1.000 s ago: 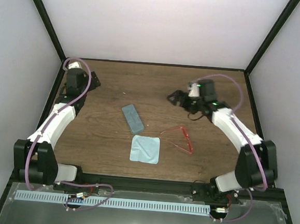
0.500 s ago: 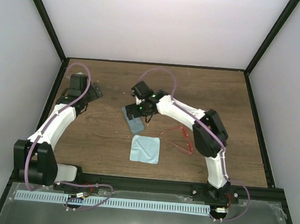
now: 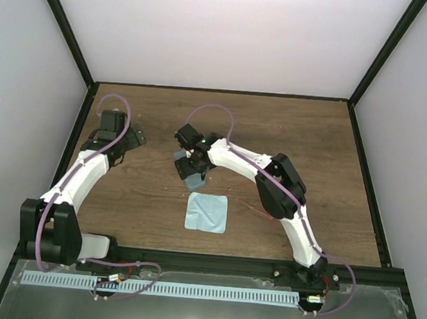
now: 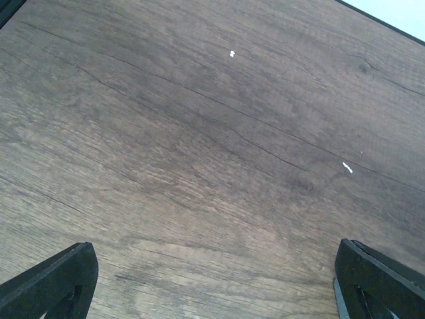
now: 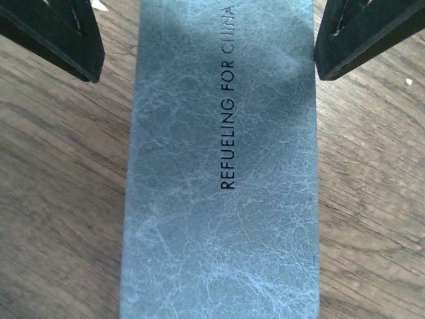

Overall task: Organize the sunglasses
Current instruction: Pick up the sunglasses case from the center of the board, then open the sunglasses case.

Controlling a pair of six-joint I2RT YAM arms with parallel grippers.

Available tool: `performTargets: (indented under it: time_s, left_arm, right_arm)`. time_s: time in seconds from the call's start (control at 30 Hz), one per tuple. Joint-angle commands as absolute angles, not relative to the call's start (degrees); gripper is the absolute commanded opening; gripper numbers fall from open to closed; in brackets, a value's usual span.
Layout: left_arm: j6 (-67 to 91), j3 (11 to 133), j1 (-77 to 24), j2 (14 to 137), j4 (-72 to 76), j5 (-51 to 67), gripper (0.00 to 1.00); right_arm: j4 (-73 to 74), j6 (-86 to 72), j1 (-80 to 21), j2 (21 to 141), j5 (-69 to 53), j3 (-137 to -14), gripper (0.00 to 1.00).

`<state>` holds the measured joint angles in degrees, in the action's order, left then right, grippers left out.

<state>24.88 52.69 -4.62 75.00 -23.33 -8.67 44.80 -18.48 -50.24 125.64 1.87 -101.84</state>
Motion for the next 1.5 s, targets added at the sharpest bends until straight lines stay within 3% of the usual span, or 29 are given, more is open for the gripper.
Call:
performTargets:
  time_s: [0.0, 0.23, 0.4, 0.5, 0.63, 0.77, 0.87, 1.0, 1.1, 1.47]
  left_arm:
    - [23.23, 52.41, -4.79, 75.93, -23.20, -7.41, 1.00]
    - [22.76, 53.02, -4.75, 78.03, -22.27, -6.60, 1.00]
    - [22.35, 53.64, -4.75, 79.43, -21.73, -6.12, 1.00]
    - [22.13, 54.09, -4.74, 80.12, -21.71, -5.86, 1.00]
    - [21.43, 54.48, -4.72, 80.59, -21.79, -5.70, 1.00]
    - [20.43, 54.58, -4.66, 80.46, -21.57, -3.76, 1.00]
    - [18.79, 54.31, -4.66, 80.42, -18.93, 5.17, 1.00]
    - [22.50, 52.94, -4.87, 81.05, -10.09, 28.46, 0.95]
    - [29.62, 52.92, -5.80, 82.89, -3.80, 39.00, 1.00]
    - [41.72, 55.37, -12.52, 86.24, 12.19, 52.53, 1.00]
  right_arm:
    - [46.29, -17.82, -50.10, 127.39, 3.51, -105.40, 0.87]
    - [47.02, -17.42, -50.11, 128.97, 3.27, -106.94, 0.86]
    - [46.36, -17.04, -50.10, 129.04, 2.08, -107.54, 0.91]
    - [46.99, -17.14, -50.02, 129.83, 2.20, -108.35, 0.83]
    - [47.13, -17.34, -50.01, 130.06, 2.46, -108.69, 0.61]
    - [48.65, -18.37, -49.72, 129.53, 1.70, -111.01, 0.59]
    - [48.49, -20.79, -47.25, 125.78, -3.24, -111.69, 0.59]
    - [45.06, -25.29, -38.89, 117.95, -13.25, -108.56, 0.59]
    - [39.23, -28.44, -32.29, 111.97, -25.46, -103.67, 0.59]
    - [29.52, -34.63, -27.03, 103.63, -43.13, -98.94, 0.60]
